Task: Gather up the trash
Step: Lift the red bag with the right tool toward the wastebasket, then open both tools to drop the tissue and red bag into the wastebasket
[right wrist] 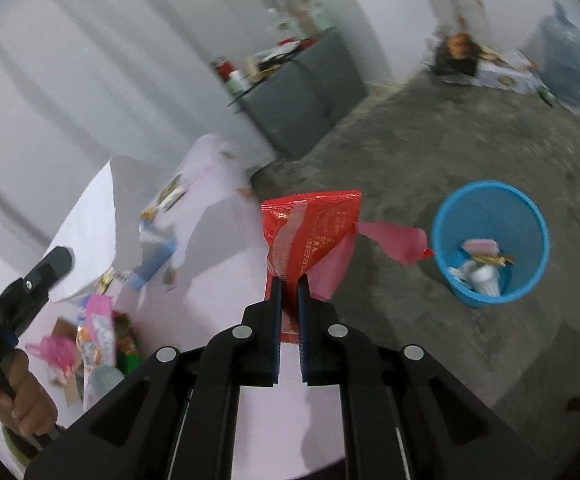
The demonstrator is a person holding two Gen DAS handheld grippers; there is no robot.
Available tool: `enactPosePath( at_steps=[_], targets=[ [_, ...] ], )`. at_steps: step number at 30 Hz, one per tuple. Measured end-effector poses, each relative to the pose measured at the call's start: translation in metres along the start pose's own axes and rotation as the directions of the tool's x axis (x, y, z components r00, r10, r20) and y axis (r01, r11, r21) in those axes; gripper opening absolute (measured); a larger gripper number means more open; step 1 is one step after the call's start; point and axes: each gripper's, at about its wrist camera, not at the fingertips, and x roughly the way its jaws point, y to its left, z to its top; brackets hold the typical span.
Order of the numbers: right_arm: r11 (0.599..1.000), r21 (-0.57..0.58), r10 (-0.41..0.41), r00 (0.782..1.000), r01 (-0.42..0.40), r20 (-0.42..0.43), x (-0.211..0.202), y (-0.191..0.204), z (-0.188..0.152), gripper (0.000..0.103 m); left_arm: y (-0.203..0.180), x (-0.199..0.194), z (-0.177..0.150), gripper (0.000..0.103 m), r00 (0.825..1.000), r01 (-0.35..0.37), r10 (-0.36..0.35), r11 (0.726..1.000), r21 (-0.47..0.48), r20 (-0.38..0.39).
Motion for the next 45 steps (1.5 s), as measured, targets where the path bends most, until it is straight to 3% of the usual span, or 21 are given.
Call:
enactPosePath(
  at_steps=[6,10,14,20,24,26,27,28,30,32,36,45],
  targets=[
    [0.991,0.119,-0.063,0.998,0.061,0.014,-0.003,-0.070,0.000,0.008,-0.035,0.075,0.002,0.000,0.993,0.066,-0.064,0.998,0.013,-0.101],
    [0.977,0.192,-0.101,0.994,0.094,0.027,-0.001,-0.115,0.004,0.008,-0.053,0.134,0.001,0.000,0.975,0.103,-0.107,0.994,-0.029,-0.195],
    [0.952,0.270,-0.154,0.988,0.144,0.016,0.010,-0.161,0.005,0.008,-0.068,0.208,-0.008,0.000,0.937,0.124,-0.153,0.986,-0.111,-0.313],
    [0.911,0.368,-0.188,0.982,0.186,-0.031,0.044,-0.222,0.009,0.008,-0.087,0.306,-0.019,0.000,0.874,0.130,-0.180,0.982,-0.139,-0.451],
    [0.897,0.399,-0.186,0.981,0.189,-0.047,0.071,-0.249,0.019,0.009,-0.087,0.360,-0.023,0.000,0.851,0.087,-0.147,0.986,-0.142,-0.505],
    [0.888,0.414,-0.199,0.979,0.199,-0.043,0.085,-0.263,0.025,0.013,-0.084,0.382,-0.024,0.005,0.843,0.054,-0.117,0.990,-0.133,-0.525],
    [0.885,0.421,-0.201,0.979,0.199,-0.041,0.092,-0.269,0.027,0.014,-0.080,0.393,-0.026,0.015,0.841,0.034,-0.102,0.990,-0.137,-0.531],
    [0.877,0.434,-0.205,0.978,0.205,-0.049,0.104,-0.278,0.029,0.016,-0.077,0.400,-0.025,0.032,0.844,0.011,-0.084,0.990,-0.140,-0.530],
    [0.860,0.460,-0.213,0.974,0.221,-0.070,0.121,-0.293,0.030,0.028,-0.068,0.416,-0.029,0.042,0.852,-0.034,-0.050,0.988,-0.151,-0.521],
    [0.847,0.472,-0.226,0.969,0.244,-0.095,0.133,-0.303,0.030,0.039,-0.060,0.425,-0.031,0.043,0.847,-0.057,-0.044,0.984,-0.172,-0.530],
    [0.824,0.494,-0.244,0.961,0.277,-0.132,0.144,-0.313,0.020,0.044,-0.052,0.419,-0.032,0.044,0.851,-0.051,-0.070,0.976,-0.214,-0.520],
    [0.825,0.512,-0.223,0.971,0.237,-0.090,0.124,-0.299,0.006,0.055,-0.062,0.373,-0.017,0.046,0.876,-0.016,-0.059,0.988,-0.151,-0.478]
  ],
)
